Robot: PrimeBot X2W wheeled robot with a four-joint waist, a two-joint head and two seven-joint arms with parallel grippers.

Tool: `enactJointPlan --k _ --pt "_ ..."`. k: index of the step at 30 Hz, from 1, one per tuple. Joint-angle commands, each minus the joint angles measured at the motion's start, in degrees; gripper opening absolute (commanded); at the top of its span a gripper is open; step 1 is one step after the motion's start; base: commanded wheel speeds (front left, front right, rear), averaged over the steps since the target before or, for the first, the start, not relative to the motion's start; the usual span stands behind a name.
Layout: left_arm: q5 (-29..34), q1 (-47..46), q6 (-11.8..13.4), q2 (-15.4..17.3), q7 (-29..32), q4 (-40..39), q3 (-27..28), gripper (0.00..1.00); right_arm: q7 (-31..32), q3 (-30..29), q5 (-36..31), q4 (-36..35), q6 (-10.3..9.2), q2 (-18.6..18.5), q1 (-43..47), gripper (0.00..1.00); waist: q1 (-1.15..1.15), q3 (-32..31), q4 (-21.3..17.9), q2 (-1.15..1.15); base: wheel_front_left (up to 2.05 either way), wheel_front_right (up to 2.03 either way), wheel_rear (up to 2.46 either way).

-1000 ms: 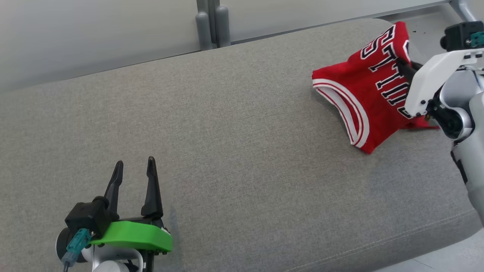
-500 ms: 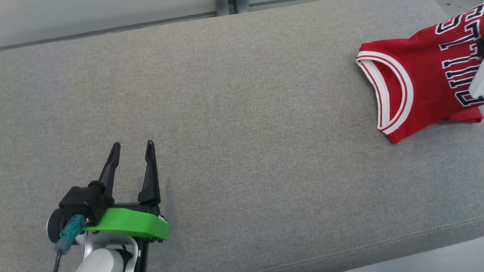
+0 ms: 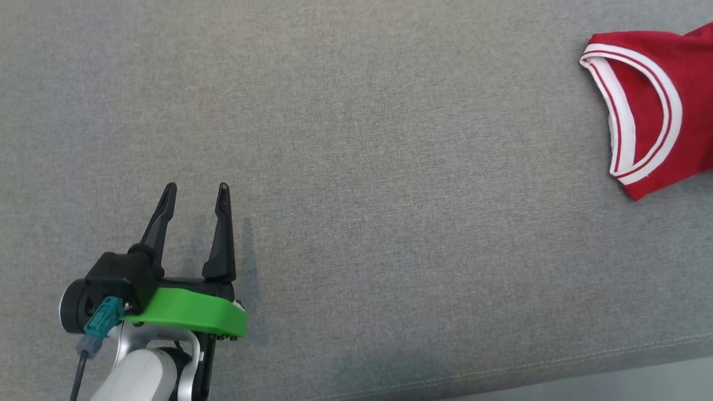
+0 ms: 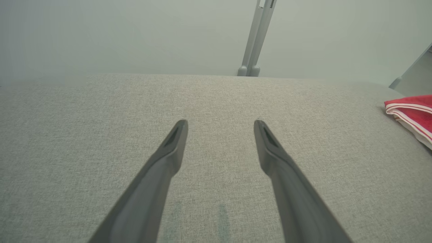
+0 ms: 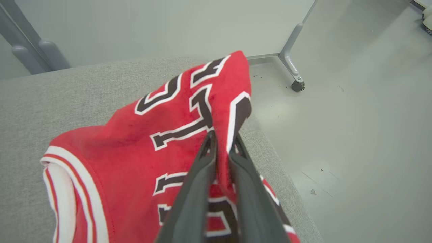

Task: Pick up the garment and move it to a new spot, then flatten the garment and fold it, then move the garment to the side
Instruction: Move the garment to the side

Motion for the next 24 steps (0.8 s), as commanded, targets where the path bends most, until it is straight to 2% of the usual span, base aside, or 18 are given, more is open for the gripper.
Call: enactJointPlan --k 1,2,3,7,13,20,24 --pt "0.4 -0.8 0.2 0.6 0.2 0.0 -0.1 1.00 -1.6 -0.8 -1.3 1.5 -0.06 -0.4 -0.8 0.38 -0.01 2.0 1.2 -0.01 0.00 0.00 0.00" --pt "0.4 -0.9 0.1 0.6 0.3 -0.1 -0.2 1.00 -2.4 -1.0 -2.5 2.2 -0.06 -0.7 -1.1 0.64 -0.01 2.2 1.3 -0.01 0.00 0.00 0.00" --pt "0.5 -1.0 0.2 0.6 0.3 -0.1 -0.3 1.00 -3.3 -1.2 -3.7 3.0 -0.06 -1.0 -1.3 1.00 -0.01 2.4 1.3 -0.01 0.00 0.00 0.00" --pt "0.8 -1.2 0.4 0.8 0.6 -0.5 -0.4 1.00 -7.4 -3.5 -8.1 5.7 -0.06 -2.2 -2.2 1.00 -0.01 2.9 1.4 -0.01 0.00 0.00 0.00" --pt "0.9 -1.3 0.8 1.1 0.9 -0.6 -0.5 1.00 -10.1 -6.1 -11.9 8.8 -0.07 -0.8 -3.2 1.00 -0.01 2.7 0.5 -0.01 0.00 0.00 0.00" --pt "1.1 -1.7 0.5 1.0 0.2 -1.0 -0.6 1.00 -13.0 -6.4 -12.5 9.2 -0.06 1.7 -4.1 1.00 -0.01 1.6 -0.8 -0.01 0.00 0.00 0.00" --pt "0.6 -1.4 0.2 0.7 -0.6 -0.6 -0.5 1.00 -14.4 -4.0 -11.8 8.3 -0.06 3.8 -4.7 1.00 -0.01 0.0 -1.7 -0.01 0.00 0.00 0.00"
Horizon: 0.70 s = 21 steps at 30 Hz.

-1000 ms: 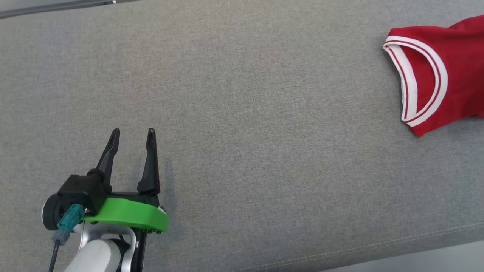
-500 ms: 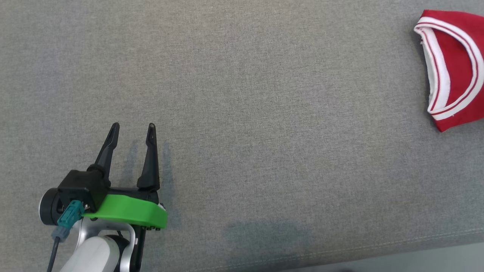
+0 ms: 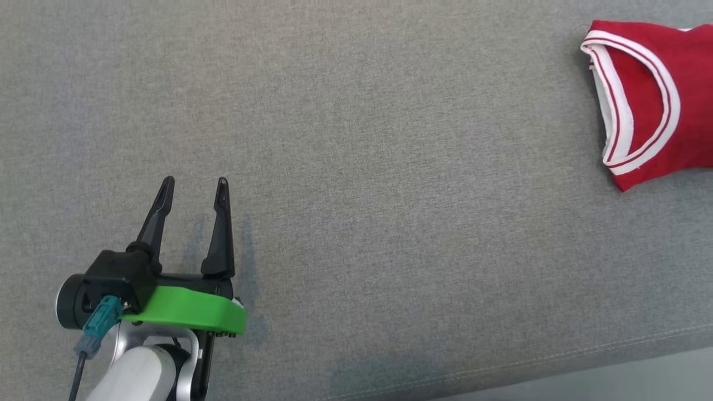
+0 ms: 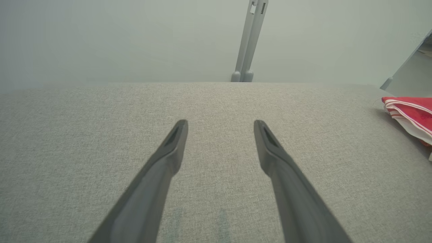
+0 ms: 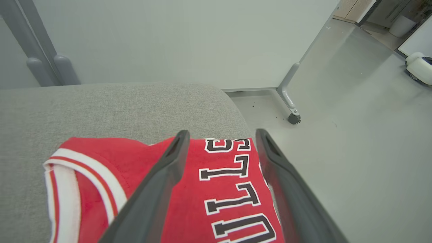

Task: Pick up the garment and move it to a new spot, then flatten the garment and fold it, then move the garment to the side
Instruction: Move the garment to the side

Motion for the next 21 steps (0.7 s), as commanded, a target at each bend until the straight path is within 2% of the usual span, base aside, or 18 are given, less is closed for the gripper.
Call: enactJointPlan --k 1,12,16,21 --pt "-0.1 -0.4 -0.1 -0.1 -0.2 0.1 0.1 1.00 -0.6 0.7 0.5 -0.4 -0.07 0.3 -0.4 1.00 0.00 -1.3 -0.8 0.00 0.00 0.00 0.00" --pt "-2.0 -1.6 -1.2 -2.9 -4.5 4.9 1.8 1.00 -3.7 12.6 7.7 -8.3 -0.08 4.1 1.5 1.00 0.00 -8.3 -1.7 0.00 0.00 0.00 0.00" --pt "-2.0 -1.5 -0.5 -4.2 -5.8 8.5 3.1 1.00 -4.0 15.9 11.8 -12.7 -0.07 5.3 3.0 1.00 0.00 -10.7 -1.5 0.00 0.00 0.00 0.00" --pt "-3.2 -0.8 -1.4 -6.2 -6.6 13.0 4.1 1.00 -3.9 20.2 16.2 -19.5 -0.07 7.1 7.7 1.00 0.00 -13.9 -1.1 0.00 0.00 0.00 0.00"
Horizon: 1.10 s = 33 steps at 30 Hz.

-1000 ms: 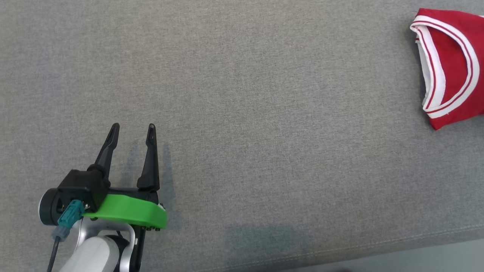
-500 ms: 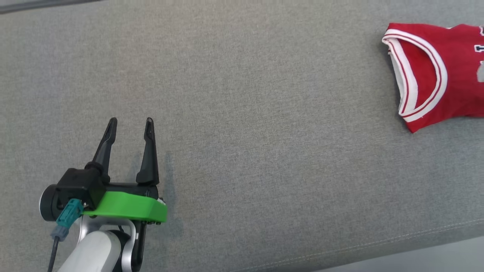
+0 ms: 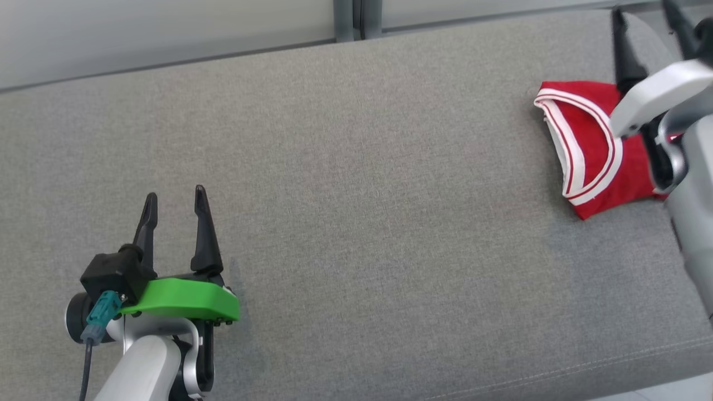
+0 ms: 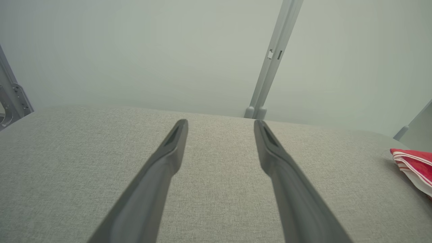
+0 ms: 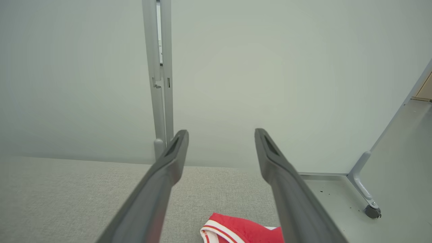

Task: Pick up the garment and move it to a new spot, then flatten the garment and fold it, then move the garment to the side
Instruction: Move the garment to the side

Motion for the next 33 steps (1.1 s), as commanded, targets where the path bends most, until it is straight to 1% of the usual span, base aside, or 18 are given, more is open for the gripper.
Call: enactJointPlan --k 1,6,7,11,12,18,22,26,30,33 --pt "-0.2 0.5 -0.5 -0.4 -0.5 0.6 0.2 1.00 0.1 0.8 0.8 -1.4 -0.06 0.1 2.1 1.00 0.00 -2.6 0.2 0.00 0.00 0.00 0.00" --pt "-0.8 2.2 -1.5 -1.3 -0.6 2.9 0.3 1.00 0.3 2.0 2.9 -8.7 -0.06 1.8 9.4 1.00 0.00 -5.4 0.4 0.00 0.00 0.00 0.00" --pt "-0.9 2.7 -1.7 -1.5 -0.7 3.4 0.1 1.00 0.8 1.7 3.1 -11.6 -0.06 2.5 12.8 1.00 0.00 -6.3 0.8 0.00 0.00 0.00 0.00" --pt "-1.1 4.4 -1.9 -1.5 -0.8 4.0 0.2 1.00 2.0 -0.5 2.2 -18.2 -0.06 4.6 20.1 1.00 0.00 -7.8 1.2 0.00 0.00 0.00 0.00" --pt "-1.1 4.4 -1.9 -1.5 -0.8 4.0 0.2 1.00 2.0 -0.5 2.2 -18.2 -0.06 4.6 20.1 1.00 0.00 -7.8 1.2 0.00 0.00 0.00 0.00" --pt "-0.8 7.4 -1.9 -0.9 -0.9 4.4 0.3 1.00 5.9 -4.3 -1.7 -29.0 -0.07 8.6 31.6 1.00 0.00 -9.4 1.7 0.00 0.00 0.00 0.00" --pt "-0.2 9.2 -1.8 -0.5 -1.0 4.3 0.2 1.00 8.1 -7.6 -4.3 -36.2 -0.04 12.4 38.9 1.00 0.00 -9.8 2.1 0.00 0.00 0.00 0.00" --pt "0.2 11.3 -1.3 -0.2 -1.0 3.9 0.3 1.00 9.4 -9.4 -6.2 -42.1 -0.04 15.7 44.8 1.00 0.00 -10.0 2.4 0.00 0.00 0.00 0.00" --pt "1.0 13.1 -0.9 -0.3 -1.0 3.1 0.6 1.00 10.0 -10.4 -7.2 -46.3 -0.04 17.5 49.1 1.00 0.00 -10.2 2.8 0.00 0.00 0.00 0.00" --pt "1.8 13.9 -0.8 -0.7 -1.0 2.3 1.0 1.00 10.7 -10.0 -7.1 -48.3 -0.04 17.8 51.3 1.00 0.00 -10.2 3.2 0.00 0.00 0.00 0.00"
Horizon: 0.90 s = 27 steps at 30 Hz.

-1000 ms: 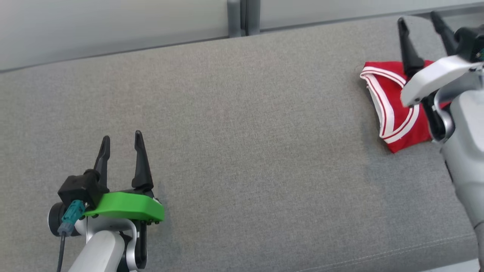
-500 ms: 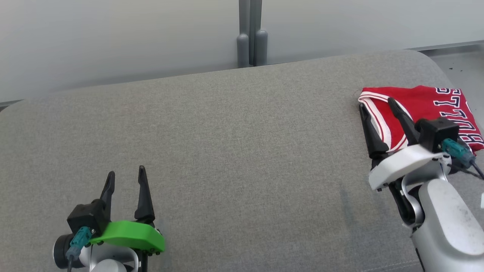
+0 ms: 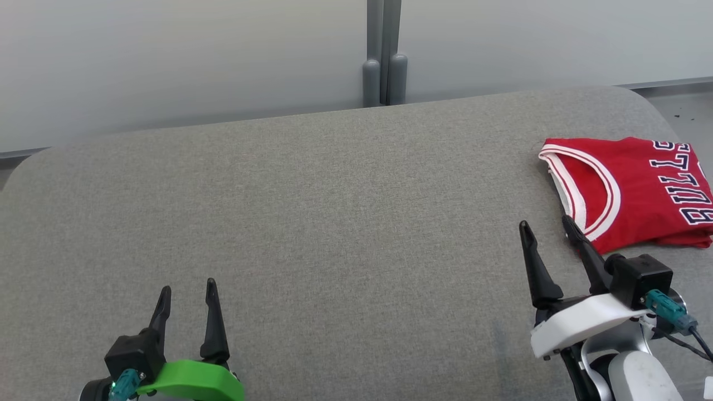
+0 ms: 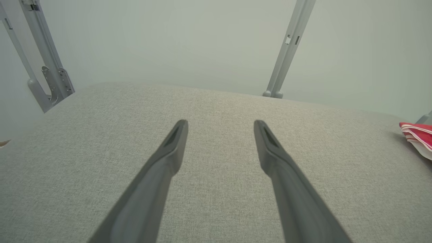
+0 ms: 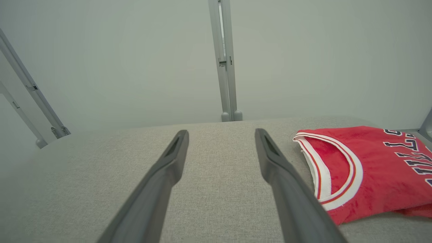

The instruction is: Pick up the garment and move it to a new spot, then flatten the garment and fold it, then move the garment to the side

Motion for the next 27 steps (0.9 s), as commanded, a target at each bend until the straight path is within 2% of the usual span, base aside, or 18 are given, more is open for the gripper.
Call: enactJointPlan --k 1,10,27 --pt "1.1 0.9 0.4 0.0 -0.3 -0.5 0.4 1.00 0.4 0.3 0.6 -0.7 -0.02 -0.1 1.4 1.00 0.00 0.0 0.3 0.01 0.00 0.00 0.00" --pt "3.6 2.1 -0.4 -0.7 -0.2 -1.3 1.7 1.00 -2.0 1.1 2.4 0.5 -0.02 0.0 3.0 1.00 0.00 -0.5 0.9 0.01 0.00 0.00 0.00" --pt "3.7 2.3 -0.9 -0.6 0.0 -0.7 1.7 1.00 -2.2 1.7 3.6 1.8 -0.01 0.0 2.4 1.00 0.00 -1.3 1.0 0.01 0.00 0.00 0.00"
